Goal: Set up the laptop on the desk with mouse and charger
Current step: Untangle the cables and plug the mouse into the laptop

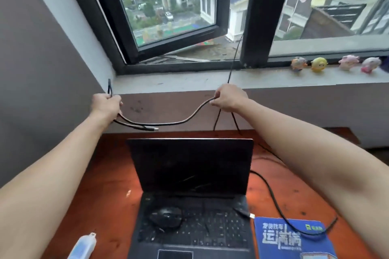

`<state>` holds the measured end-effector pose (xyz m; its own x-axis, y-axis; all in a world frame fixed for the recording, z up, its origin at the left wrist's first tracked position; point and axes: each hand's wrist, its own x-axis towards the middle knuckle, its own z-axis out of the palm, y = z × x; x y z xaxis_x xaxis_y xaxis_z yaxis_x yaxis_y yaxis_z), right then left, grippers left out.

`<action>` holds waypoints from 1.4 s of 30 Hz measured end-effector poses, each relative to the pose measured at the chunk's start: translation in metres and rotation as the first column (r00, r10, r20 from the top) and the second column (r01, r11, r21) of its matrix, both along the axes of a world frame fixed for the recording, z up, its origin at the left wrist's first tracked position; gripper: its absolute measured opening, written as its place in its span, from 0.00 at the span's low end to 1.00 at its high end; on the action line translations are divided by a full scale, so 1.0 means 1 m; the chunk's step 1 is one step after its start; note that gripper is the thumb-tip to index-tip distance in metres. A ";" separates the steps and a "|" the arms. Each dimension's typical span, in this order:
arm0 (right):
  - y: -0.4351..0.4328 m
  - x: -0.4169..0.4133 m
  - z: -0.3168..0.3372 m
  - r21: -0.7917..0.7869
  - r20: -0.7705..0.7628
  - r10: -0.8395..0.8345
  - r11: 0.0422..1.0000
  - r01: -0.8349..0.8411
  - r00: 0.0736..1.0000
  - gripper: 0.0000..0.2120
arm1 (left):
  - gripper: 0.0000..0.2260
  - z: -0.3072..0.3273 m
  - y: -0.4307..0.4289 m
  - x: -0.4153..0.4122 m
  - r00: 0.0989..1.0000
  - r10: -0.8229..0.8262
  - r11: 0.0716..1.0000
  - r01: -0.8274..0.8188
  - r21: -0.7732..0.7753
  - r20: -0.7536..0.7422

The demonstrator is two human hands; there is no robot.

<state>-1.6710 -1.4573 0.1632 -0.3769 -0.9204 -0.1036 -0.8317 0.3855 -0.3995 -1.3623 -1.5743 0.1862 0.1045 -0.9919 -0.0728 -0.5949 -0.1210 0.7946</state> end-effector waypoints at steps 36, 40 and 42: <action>-0.113 0.380 -0.128 0.246 0.069 0.303 0.918 -0.311 0.950 0.23 | 0.31 -0.077 -0.017 0.329 0.947 -0.319 0.910 0.314 -0.272 0.027; -0.102 0.421 -0.202 0.460 0.050 0.164 0.872 -0.169 0.985 0.23 | 0.31 -0.093 -0.026 0.374 0.925 -0.316 0.933 0.263 -0.247 -0.209; -0.093 0.430 -0.229 0.479 0.028 0.088 0.873 -0.091 0.996 0.19 | 0.29 -0.103 -0.031 0.396 0.913 -0.254 0.959 0.197 -0.201 -0.318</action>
